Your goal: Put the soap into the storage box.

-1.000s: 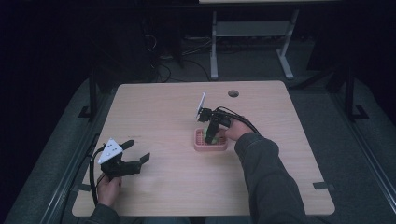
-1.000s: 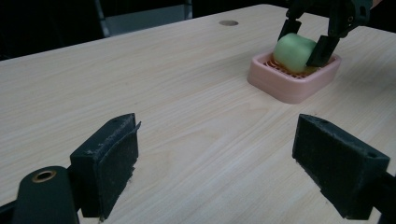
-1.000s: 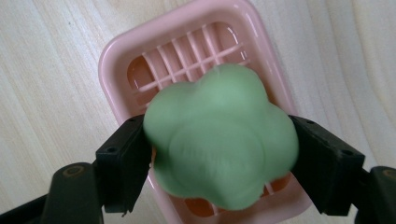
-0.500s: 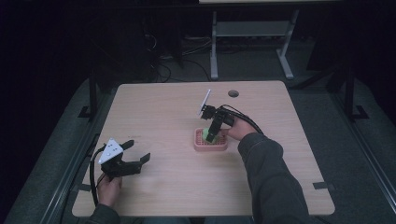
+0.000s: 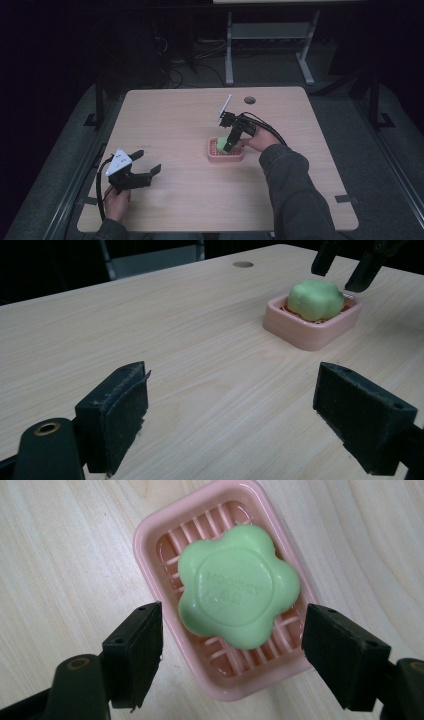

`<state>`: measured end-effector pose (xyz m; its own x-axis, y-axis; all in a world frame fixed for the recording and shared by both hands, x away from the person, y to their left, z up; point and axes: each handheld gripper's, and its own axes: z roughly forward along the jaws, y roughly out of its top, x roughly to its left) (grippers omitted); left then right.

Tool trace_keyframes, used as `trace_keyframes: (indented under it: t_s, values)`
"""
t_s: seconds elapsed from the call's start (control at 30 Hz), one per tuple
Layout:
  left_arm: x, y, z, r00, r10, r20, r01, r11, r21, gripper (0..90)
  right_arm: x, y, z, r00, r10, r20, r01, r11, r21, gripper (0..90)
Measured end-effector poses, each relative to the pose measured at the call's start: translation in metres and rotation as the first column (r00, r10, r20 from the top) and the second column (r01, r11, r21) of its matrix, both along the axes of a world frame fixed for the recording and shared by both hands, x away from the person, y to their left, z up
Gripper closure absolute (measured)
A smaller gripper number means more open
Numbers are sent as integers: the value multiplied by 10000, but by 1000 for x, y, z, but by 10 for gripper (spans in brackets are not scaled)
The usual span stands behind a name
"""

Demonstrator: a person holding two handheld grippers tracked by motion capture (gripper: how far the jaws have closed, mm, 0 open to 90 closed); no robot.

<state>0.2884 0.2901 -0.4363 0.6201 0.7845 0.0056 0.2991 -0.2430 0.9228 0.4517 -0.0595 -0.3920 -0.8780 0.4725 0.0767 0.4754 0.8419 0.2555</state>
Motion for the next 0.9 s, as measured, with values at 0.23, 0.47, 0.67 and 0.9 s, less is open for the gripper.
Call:
trace_keyframes:
  t_s: [0.23,0.47,0.67,0.9]
  values:
    - [0,0,0,10000,-8,3,8,10000,14,141,-4,-6,2,10000,-77,-20,77,9999,69,241]
    - [-1,-1,0,10000,-14,-17,14,10000,17,142,-8,-10,7,9999,-147,22,147,9997,195,241]
    - [0,-1,0,10000,-38,8,38,10000,79,142,-13,-17,4,9997,-253,-28,254,9994,247,240]
    - [0,-1,0,10000,-37,-1,37,9999,100,141,-18,-27,4,9992,-382,-71,383,9991,172,238]
